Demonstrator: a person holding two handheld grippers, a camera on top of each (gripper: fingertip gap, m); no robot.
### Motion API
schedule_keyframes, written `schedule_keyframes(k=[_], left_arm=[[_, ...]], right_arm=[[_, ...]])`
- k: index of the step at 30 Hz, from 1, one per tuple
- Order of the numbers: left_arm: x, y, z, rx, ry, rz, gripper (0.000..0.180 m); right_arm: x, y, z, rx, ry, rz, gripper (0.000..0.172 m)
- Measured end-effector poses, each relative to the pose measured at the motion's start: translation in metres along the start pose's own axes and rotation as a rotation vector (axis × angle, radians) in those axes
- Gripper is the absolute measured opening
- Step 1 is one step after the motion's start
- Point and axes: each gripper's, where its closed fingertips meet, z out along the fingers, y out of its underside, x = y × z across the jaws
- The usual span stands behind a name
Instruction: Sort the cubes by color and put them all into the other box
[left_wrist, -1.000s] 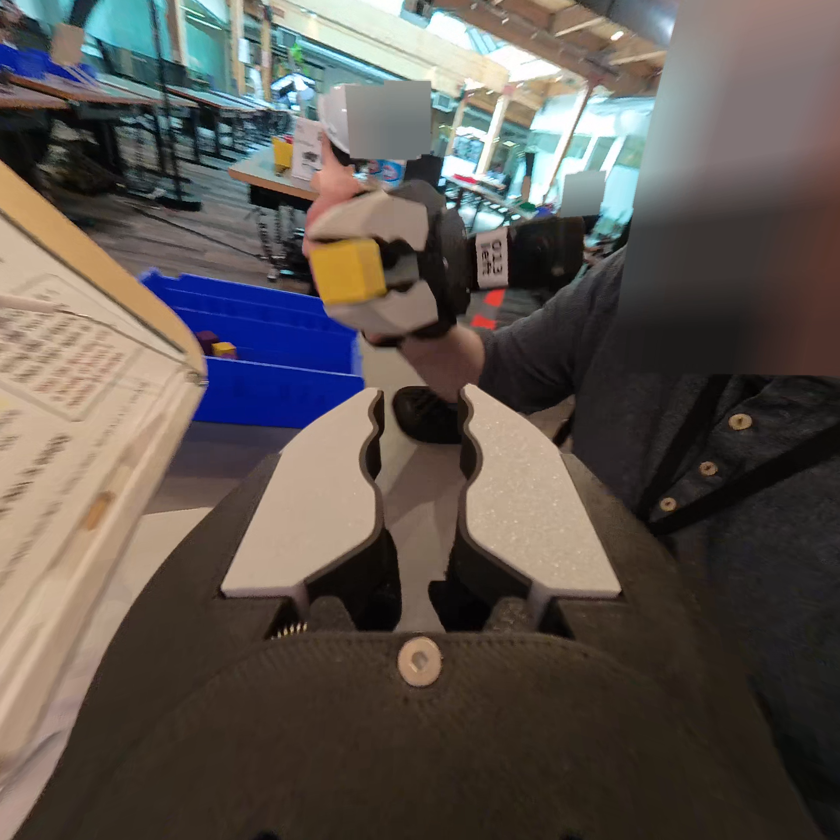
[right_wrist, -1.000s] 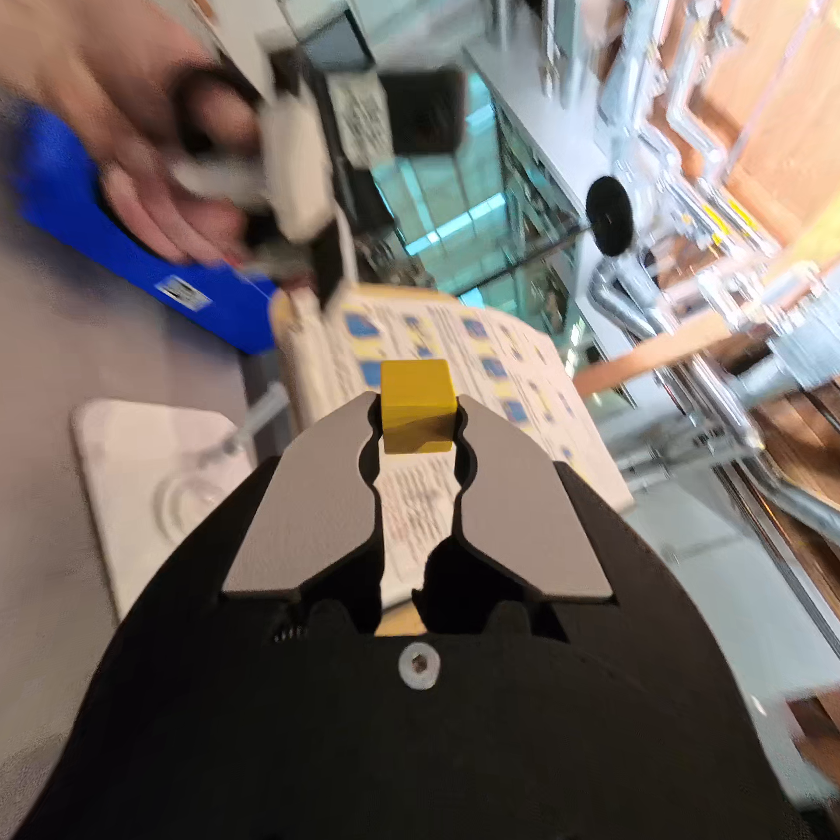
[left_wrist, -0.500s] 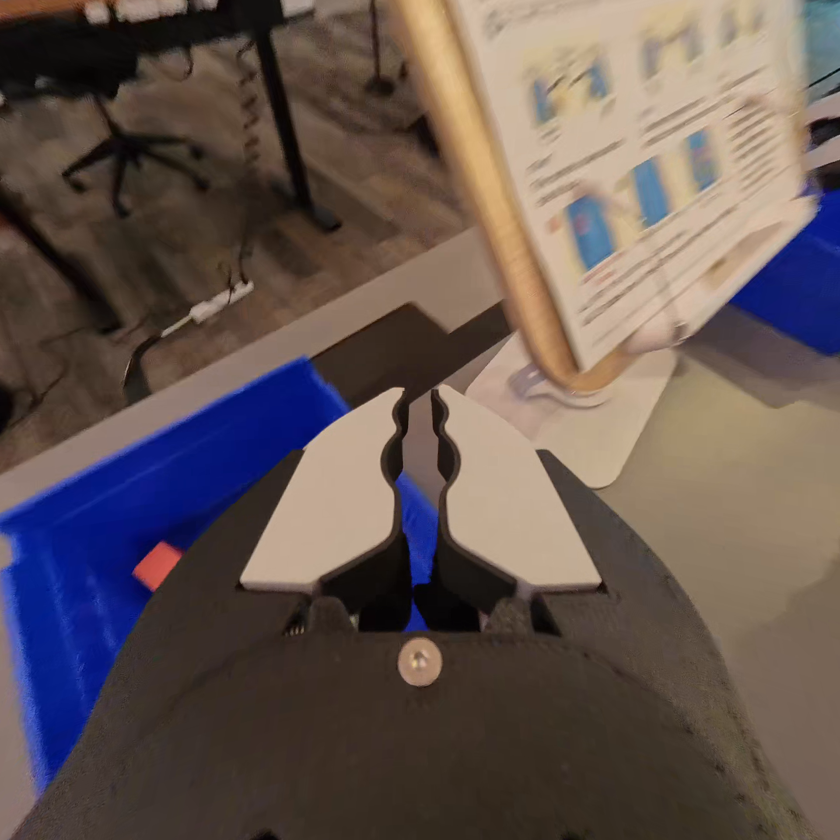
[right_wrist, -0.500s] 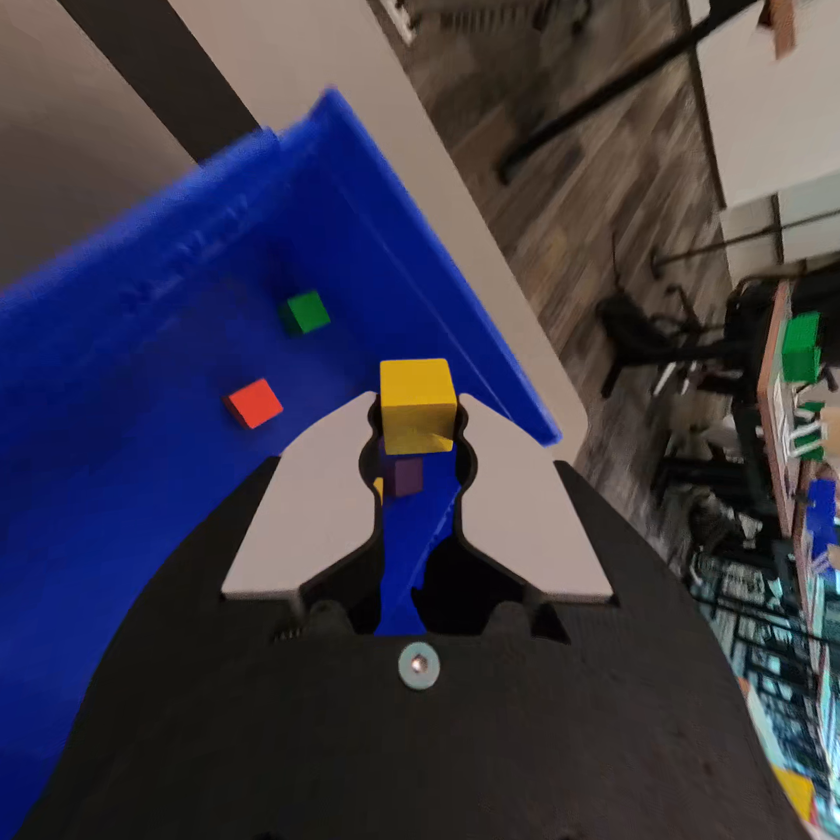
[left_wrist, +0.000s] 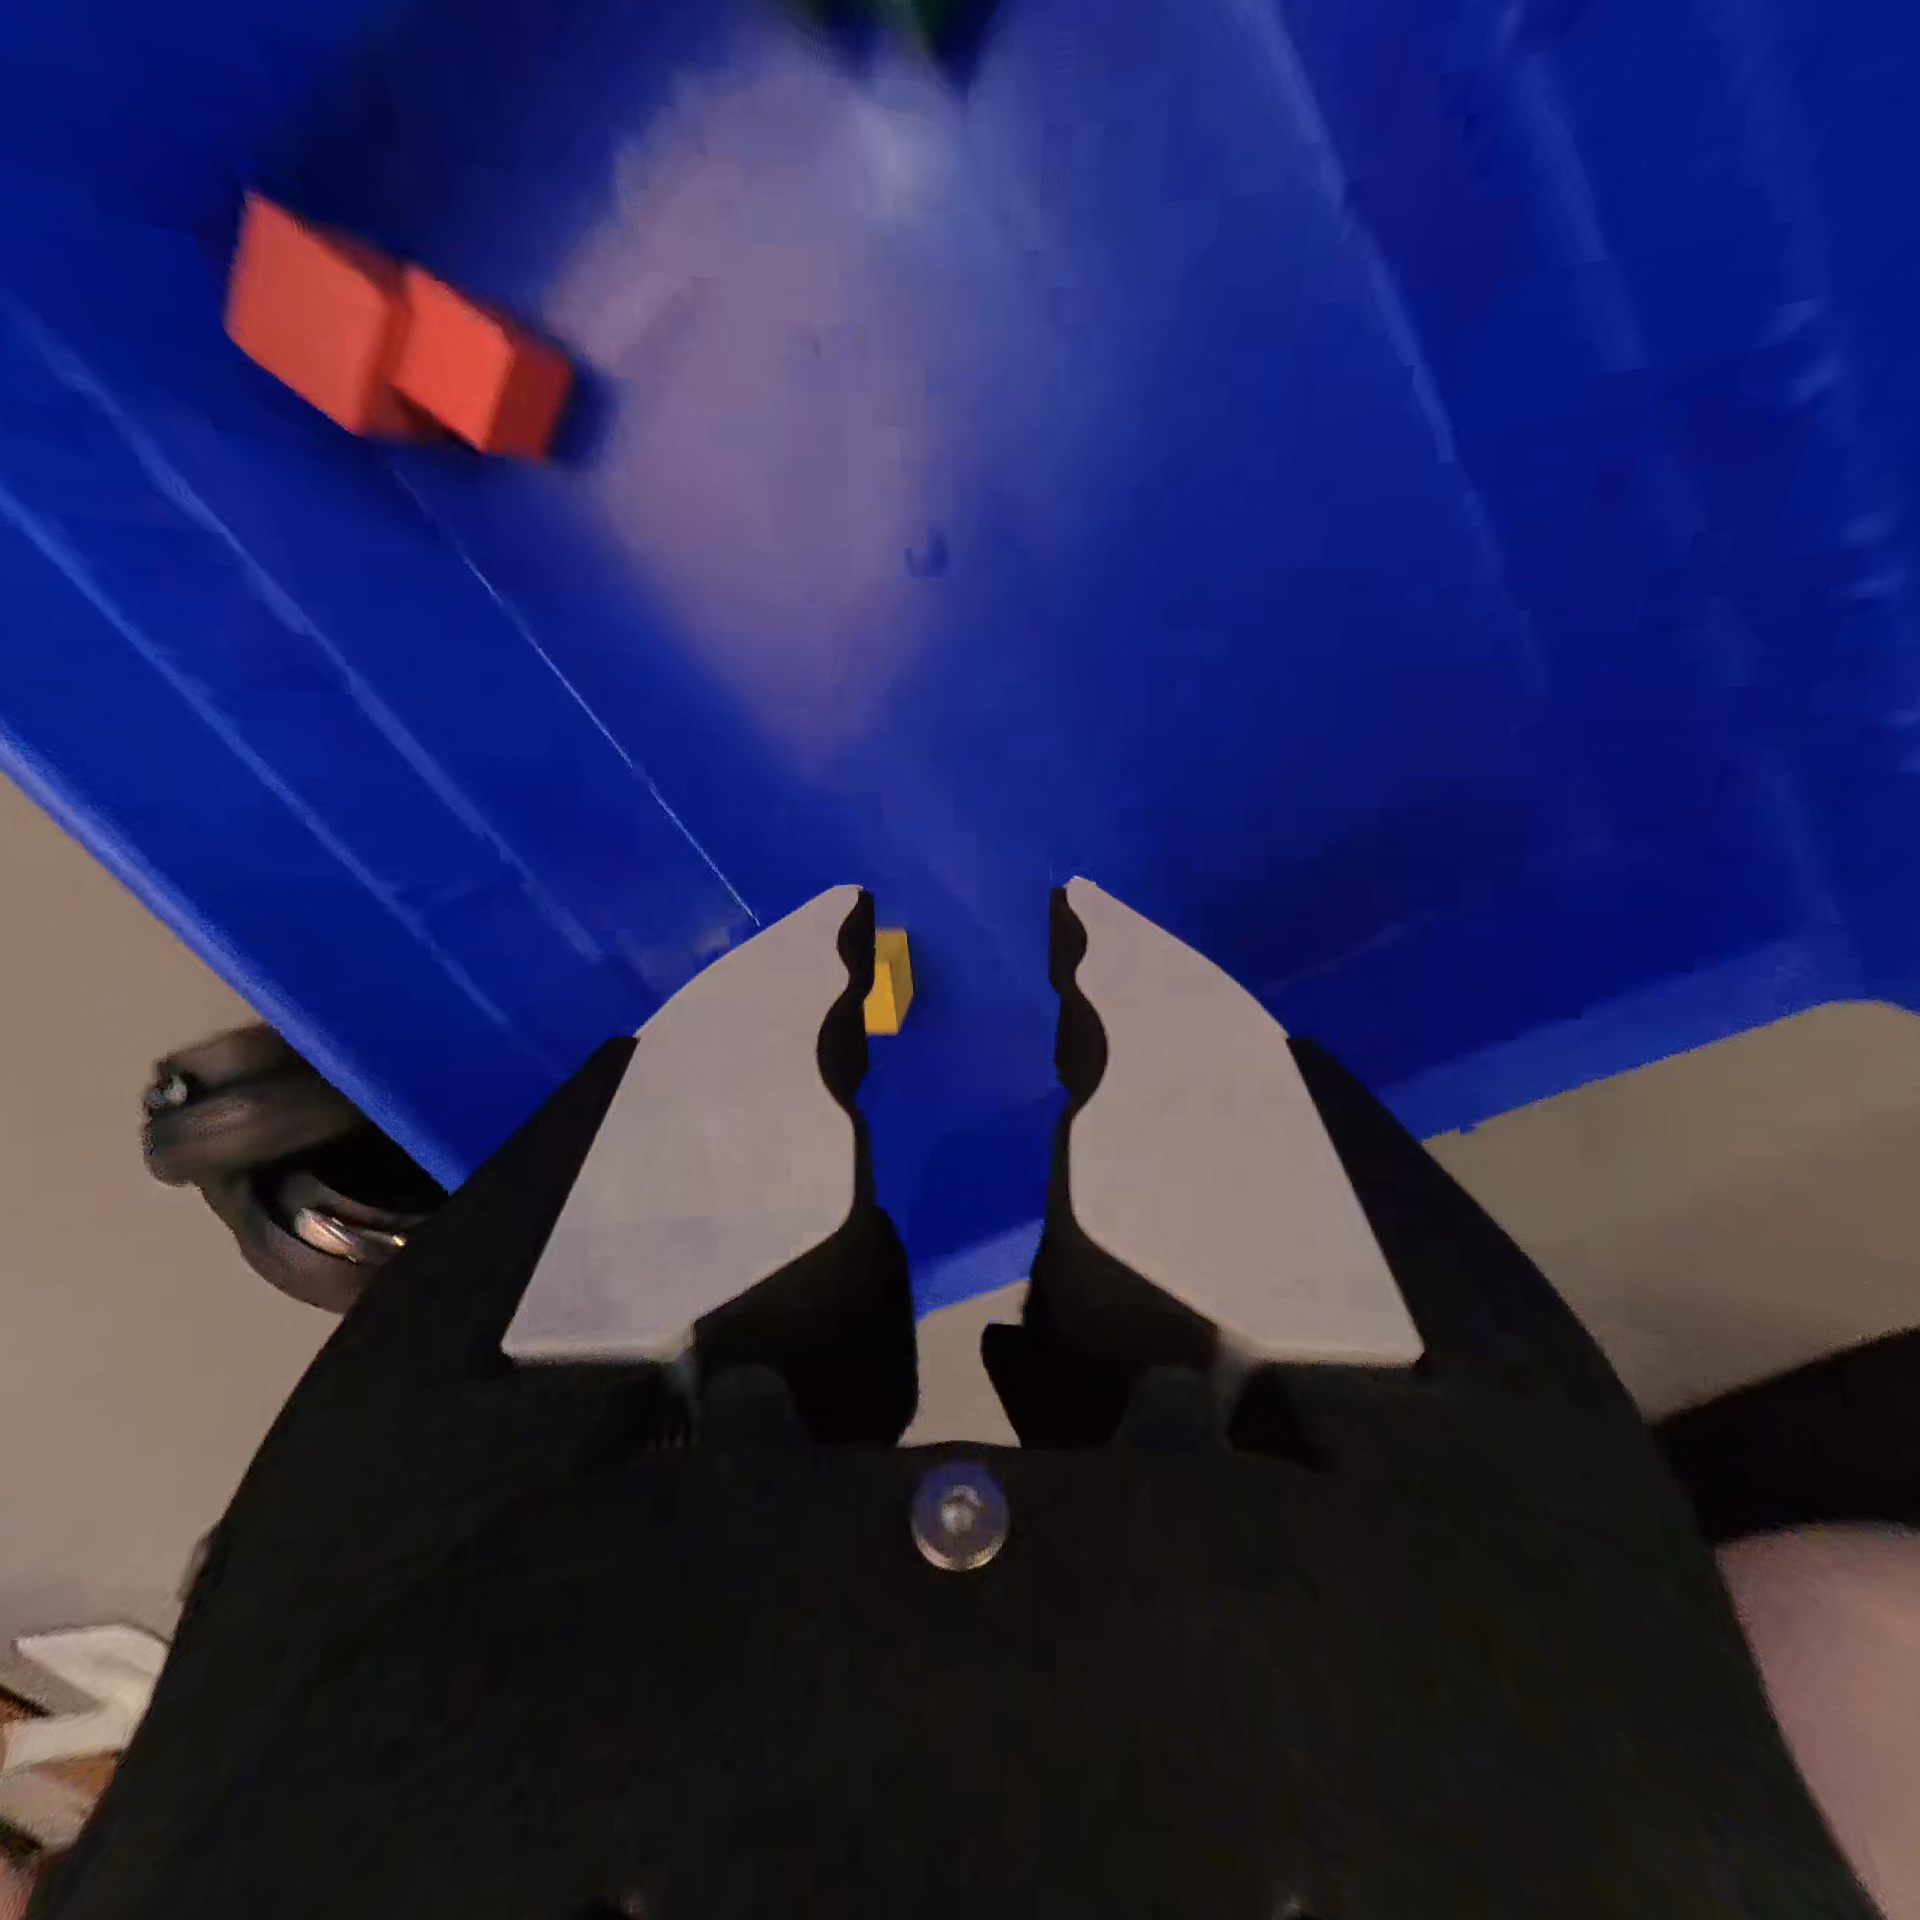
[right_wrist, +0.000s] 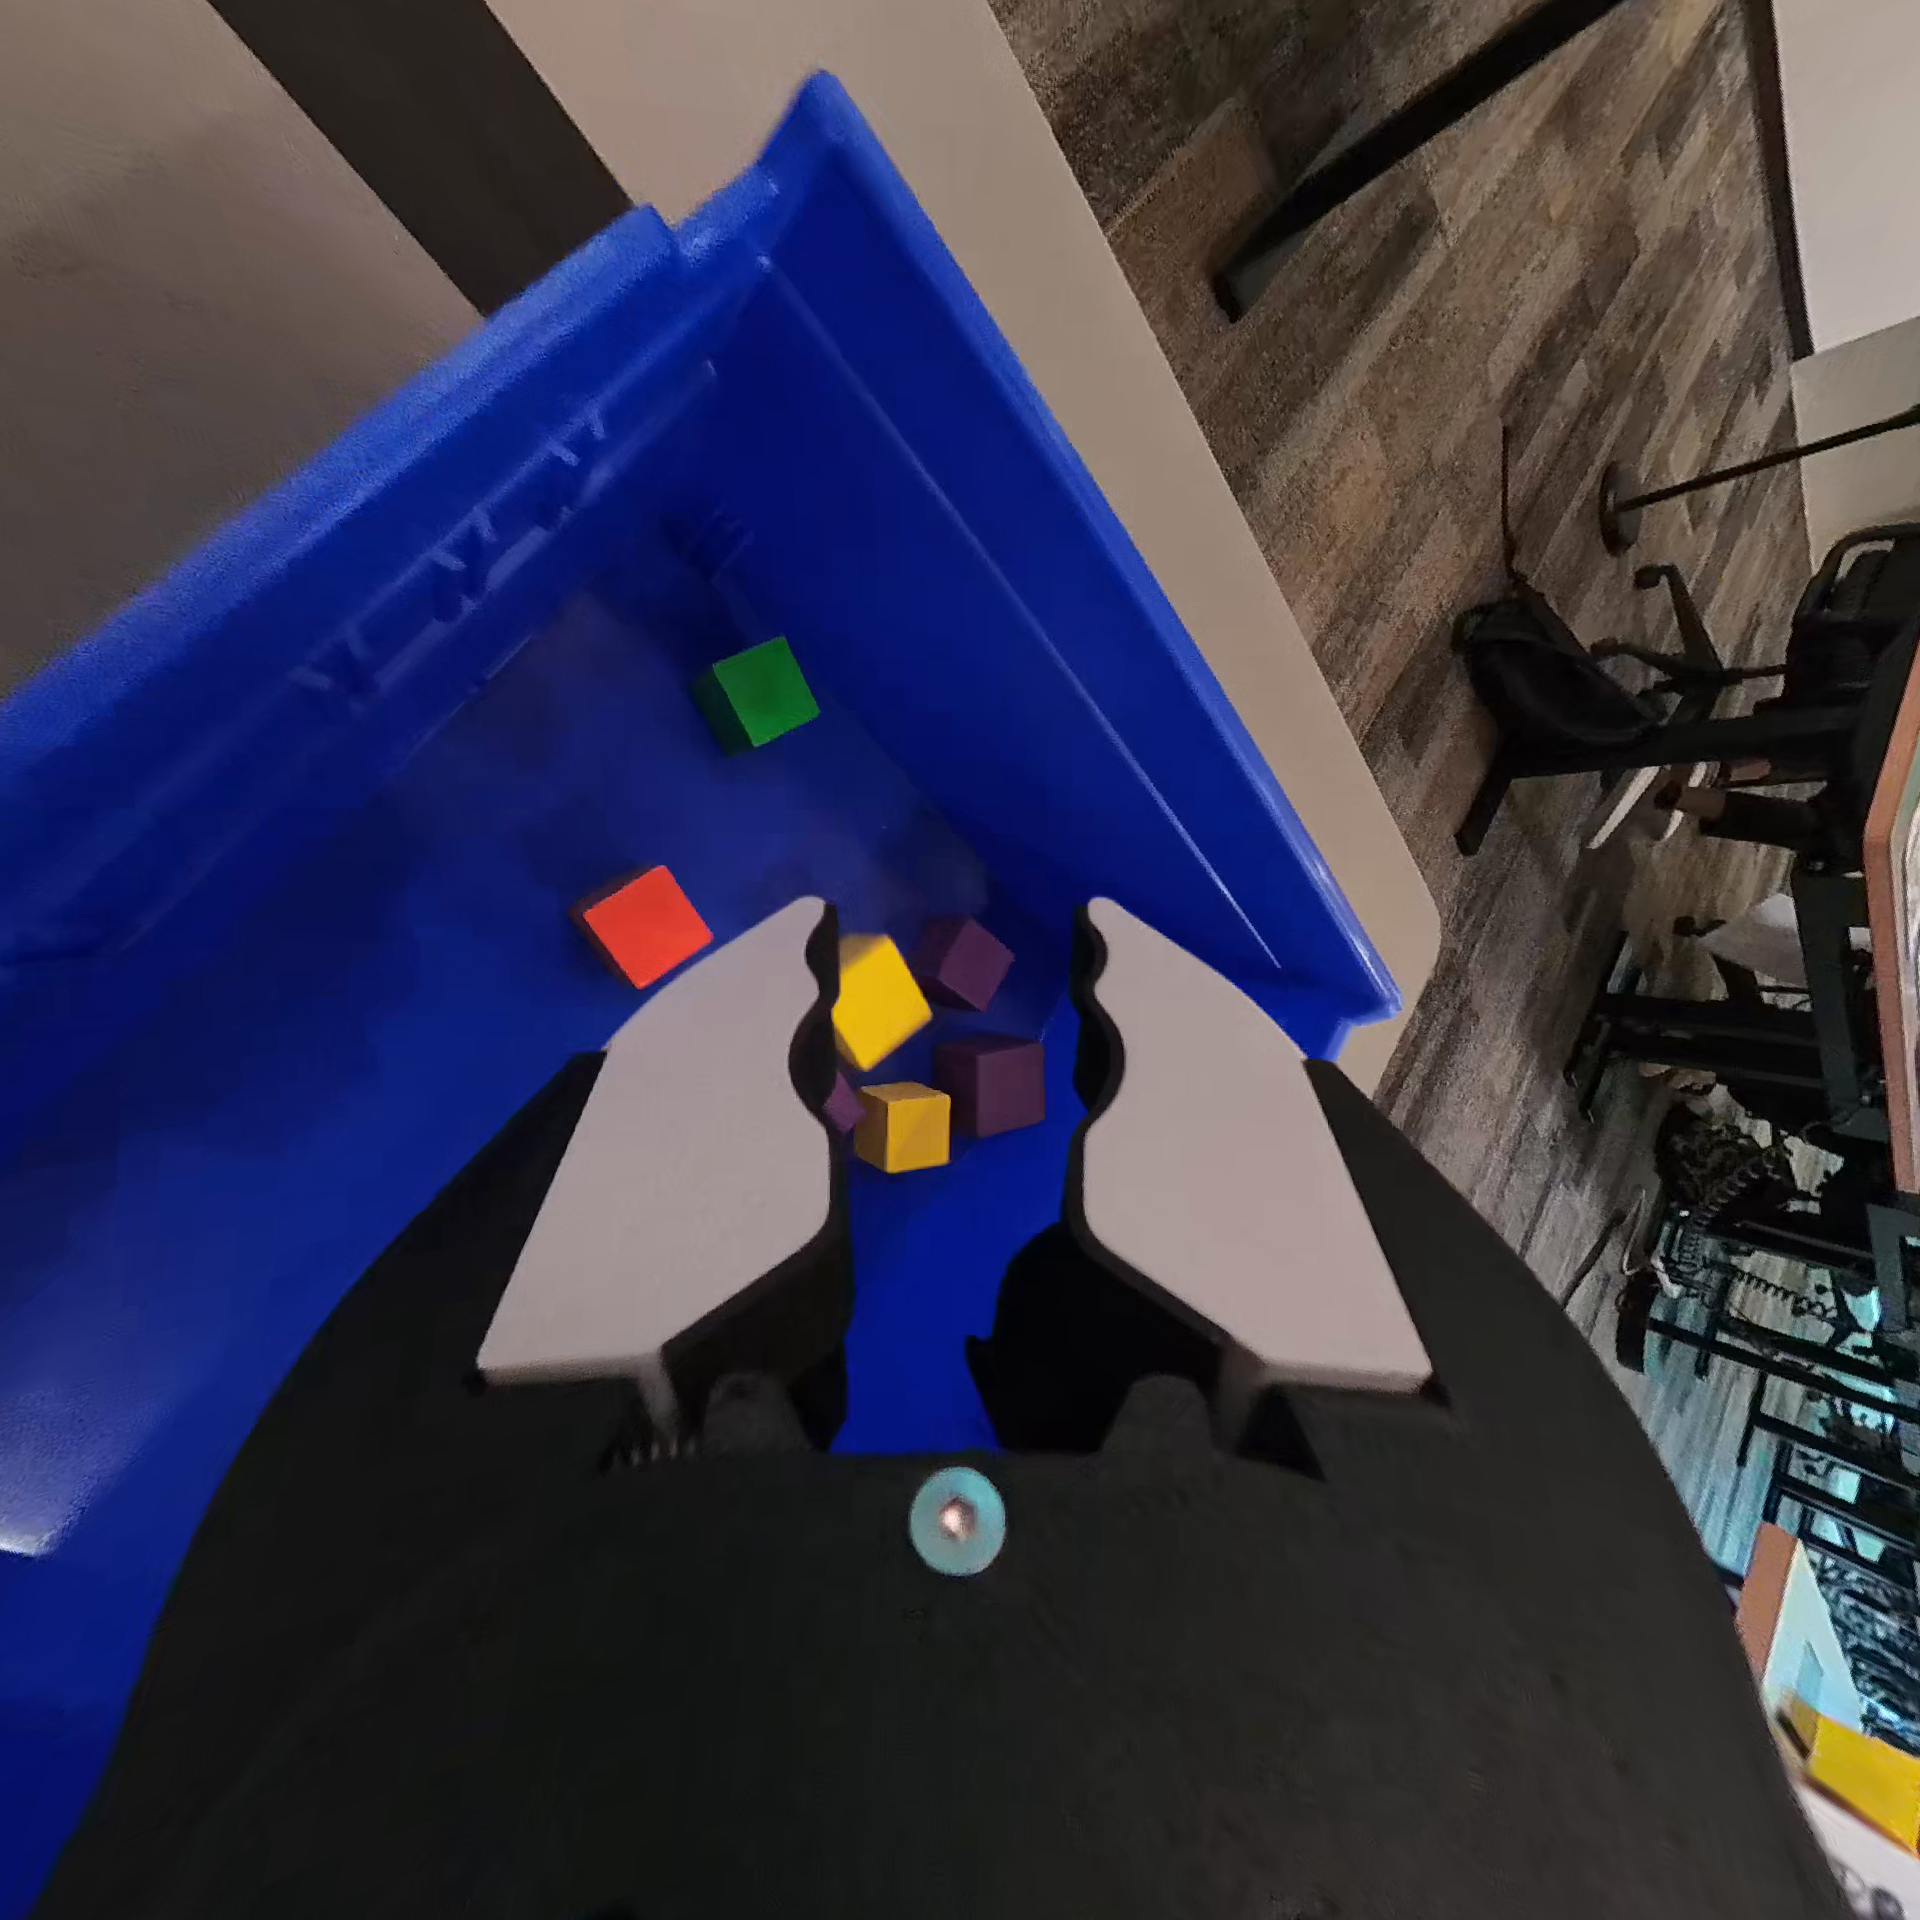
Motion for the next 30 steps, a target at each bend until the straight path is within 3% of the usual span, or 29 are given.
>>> schedule_keyframes(k=[5, 11, 17, 20, 30], left_arm=[[-0.013, 0.045, 0.021, -0.177, 0.009, -0.082, 0.031], [-0.021, 0.058, 0.036, -0.279, -0.031, -0.113, 0.029], [-0.024, 0.060, 0.041, -0.338, -0.079, -0.141, 0.032], [-0.016, 0.062, 0.050, -0.366, -0.038, -0.125, 0.023], [0.005, 0.028, 0.053, -0.268, 0.025, -0.033, 0.023]], right_arm=[[-0.009, -0.010, -0.002, 0.022, -0.016, -0.036, 0.040], [-0.010, -0.014, -0.004, 0.036, -0.009, -0.047, 0.039], [-0.009, -0.018, -0.007, 0.057, -0.008, -0.054, 0.036], [-0.009, -0.020, -0.008, 0.065, -0.005, -0.064, 0.036], [-0.010, -0.020, -0.008, 0.064, -0.003, -0.075, 0.035]])
